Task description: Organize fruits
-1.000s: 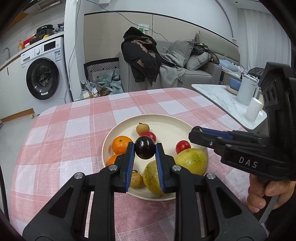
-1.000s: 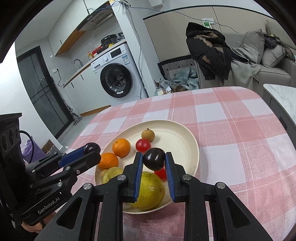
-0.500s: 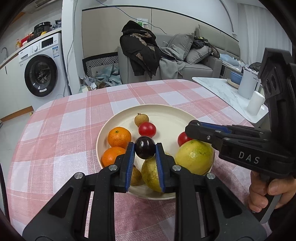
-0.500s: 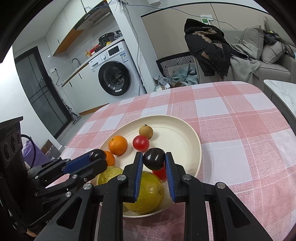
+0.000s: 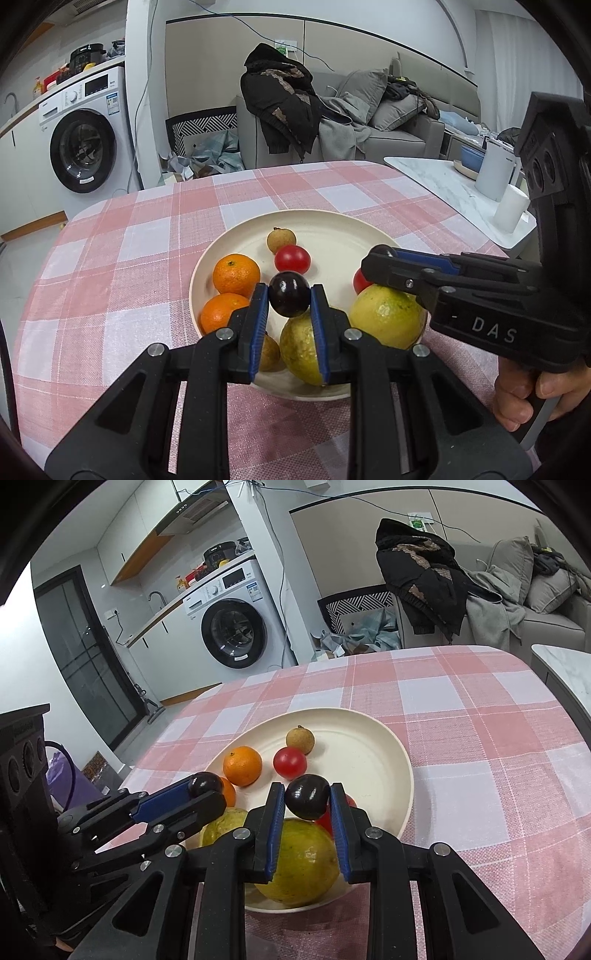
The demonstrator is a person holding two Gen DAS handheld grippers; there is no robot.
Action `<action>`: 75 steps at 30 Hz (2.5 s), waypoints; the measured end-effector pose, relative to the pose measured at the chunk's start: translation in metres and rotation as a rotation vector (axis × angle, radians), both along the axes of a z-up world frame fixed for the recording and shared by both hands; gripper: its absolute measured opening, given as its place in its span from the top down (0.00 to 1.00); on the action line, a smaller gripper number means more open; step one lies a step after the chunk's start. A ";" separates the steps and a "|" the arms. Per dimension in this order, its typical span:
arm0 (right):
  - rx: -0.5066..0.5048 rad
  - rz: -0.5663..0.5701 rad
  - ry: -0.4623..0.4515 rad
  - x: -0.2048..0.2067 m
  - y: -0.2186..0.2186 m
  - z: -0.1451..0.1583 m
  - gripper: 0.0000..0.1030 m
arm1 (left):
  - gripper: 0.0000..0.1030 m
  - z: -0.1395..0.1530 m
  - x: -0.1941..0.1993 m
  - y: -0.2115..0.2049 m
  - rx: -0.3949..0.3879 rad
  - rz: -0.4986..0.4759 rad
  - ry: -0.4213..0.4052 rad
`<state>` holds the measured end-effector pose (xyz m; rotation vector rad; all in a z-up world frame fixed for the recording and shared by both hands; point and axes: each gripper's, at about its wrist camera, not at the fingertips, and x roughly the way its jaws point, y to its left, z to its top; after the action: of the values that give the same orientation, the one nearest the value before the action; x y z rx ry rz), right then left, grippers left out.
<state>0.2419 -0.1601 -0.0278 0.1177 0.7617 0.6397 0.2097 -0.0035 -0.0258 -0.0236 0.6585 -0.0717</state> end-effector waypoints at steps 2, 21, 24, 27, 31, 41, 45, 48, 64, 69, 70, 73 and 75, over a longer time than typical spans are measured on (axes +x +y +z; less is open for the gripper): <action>0.017 0.002 -0.001 0.000 -0.001 0.000 0.59 | 0.80 0.000 0.000 0.001 -0.001 0.015 0.003; -0.010 -0.037 -0.120 -0.012 -0.023 0.018 0.00 | 0.01 0.023 -0.037 0.029 -0.004 0.095 -0.094; -0.015 -0.011 -0.122 -0.019 -0.026 0.022 0.00 | 0.01 0.030 -0.051 0.036 -0.018 0.094 -0.112; -0.009 0.025 -0.125 -0.030 -0.029 0.025 0.00 | 0.01 0.035 -0.068 0.037 -0.023 0.093 -0.142; -0.010 0.049 -0.144 -0.045 -0.032 0.028 0.00 | 0.01 0.034 -0.086 0.028 0.006 0.082 -0.159; -0.063 0.103 -0.233 -0.070 -0.028 0.021 0.00 | 0.01 0.027 -0.110 0.011 0.016 0.067 -0.185; -0.070 0.106 -0.257 -0.073 -0.026 0.020 0.00 | 0.01 0.024 -0.114 0.011 0.018 0.075 -0.206; -0.072 0.099 -0.283 -0.076 -0.026 0.021 0.00 | 0.01 0.021 -0.112 0.012 0.019 0.081 -0.206; -0.020 0.076 -0.297 -0.071 -0.035 0.021 0.00 | 0.01 0.023 -0.114 0.006 0.039 0.058 -0.244; -0.022 0.073 -0.303 -0.073 -0.034 0.022 0.00 | 0.01 0.023 -0.115 0.006 0.034 0.061 -0.243; -0.020 0.071 -0.303 -0.073 -0.034 0.022 0.00 | 0.01 0.023 -0.115 0.007 0.030 0.062 -0.242; -0.017 0.071 -0.301 -0.073 -0.035 0.022 0.00 | 0.01 0.023 -0.115 0.009 0.025 0.067 -0.238; -0.018 0.072 -0.302 -0.073 -0.035 0.022 0.00 | 0.01 0.022 -0.115 0.008 0.025 0.068 -0.237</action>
<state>0.1692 -0.1949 -0.0059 -0.0227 0.4816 0.6999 0.0950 0.0048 -0.0035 -0.0129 0.4208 -0.0002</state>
